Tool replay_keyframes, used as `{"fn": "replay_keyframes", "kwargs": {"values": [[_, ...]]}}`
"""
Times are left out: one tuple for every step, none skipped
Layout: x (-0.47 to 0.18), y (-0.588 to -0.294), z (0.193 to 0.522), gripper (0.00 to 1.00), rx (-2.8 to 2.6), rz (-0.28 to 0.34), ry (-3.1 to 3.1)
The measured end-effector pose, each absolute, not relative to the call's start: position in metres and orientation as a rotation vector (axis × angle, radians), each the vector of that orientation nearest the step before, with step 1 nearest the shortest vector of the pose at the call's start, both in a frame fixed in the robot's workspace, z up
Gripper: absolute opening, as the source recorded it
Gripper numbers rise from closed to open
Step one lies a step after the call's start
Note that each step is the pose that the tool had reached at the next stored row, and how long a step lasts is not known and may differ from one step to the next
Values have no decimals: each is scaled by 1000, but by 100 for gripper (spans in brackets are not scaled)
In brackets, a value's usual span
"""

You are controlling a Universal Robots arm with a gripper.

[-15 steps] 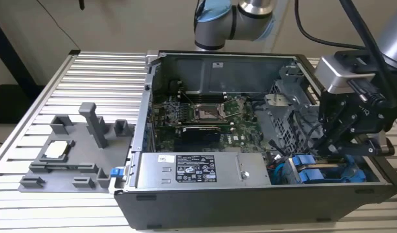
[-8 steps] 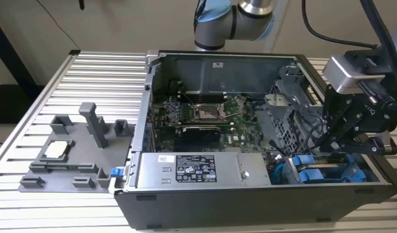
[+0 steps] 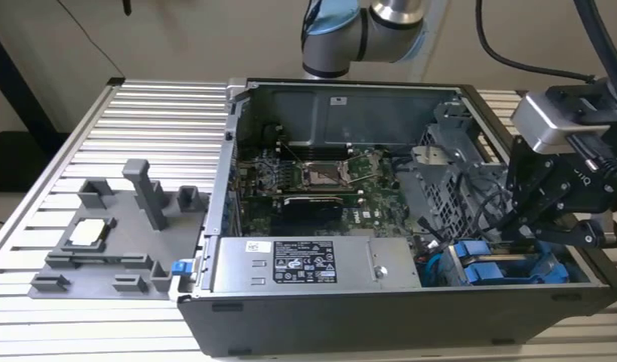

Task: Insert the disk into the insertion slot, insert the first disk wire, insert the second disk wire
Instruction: 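Insert the second disk wire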

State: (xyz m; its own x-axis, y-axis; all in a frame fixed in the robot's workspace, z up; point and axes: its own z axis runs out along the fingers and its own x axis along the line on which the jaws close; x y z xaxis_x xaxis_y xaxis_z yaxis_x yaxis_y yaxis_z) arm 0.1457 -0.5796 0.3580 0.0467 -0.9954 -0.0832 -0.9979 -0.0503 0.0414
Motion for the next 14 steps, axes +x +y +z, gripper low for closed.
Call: {"fn": "replay_keyframes", "kwargs": {"values": [[146,-580,357,16,-2253,138,2146],[147,-580,356,16,-2253,139,2146],[147,-580,355,16,-2253,139,2146],[148,-580,355,16,-2253,140,2146],[148,-581,354,16,-2252,141,2145],[149,-581,353,16,-2251,142,2144],[150,-581,352,16,-2251,143,2144],[151,-581,351,16,-2250,143,2144],[151,-581,351,16,-2250,144,2143],[151,-581,350,16,-2250,144,2143],[152,-581,350,16,-2250,144,2143],[152,-581,349,16,-2250,145,2143],[152,-581,348,16,-2249,146,2142],[152,-581,348,16,-2249,146,2142]]}}
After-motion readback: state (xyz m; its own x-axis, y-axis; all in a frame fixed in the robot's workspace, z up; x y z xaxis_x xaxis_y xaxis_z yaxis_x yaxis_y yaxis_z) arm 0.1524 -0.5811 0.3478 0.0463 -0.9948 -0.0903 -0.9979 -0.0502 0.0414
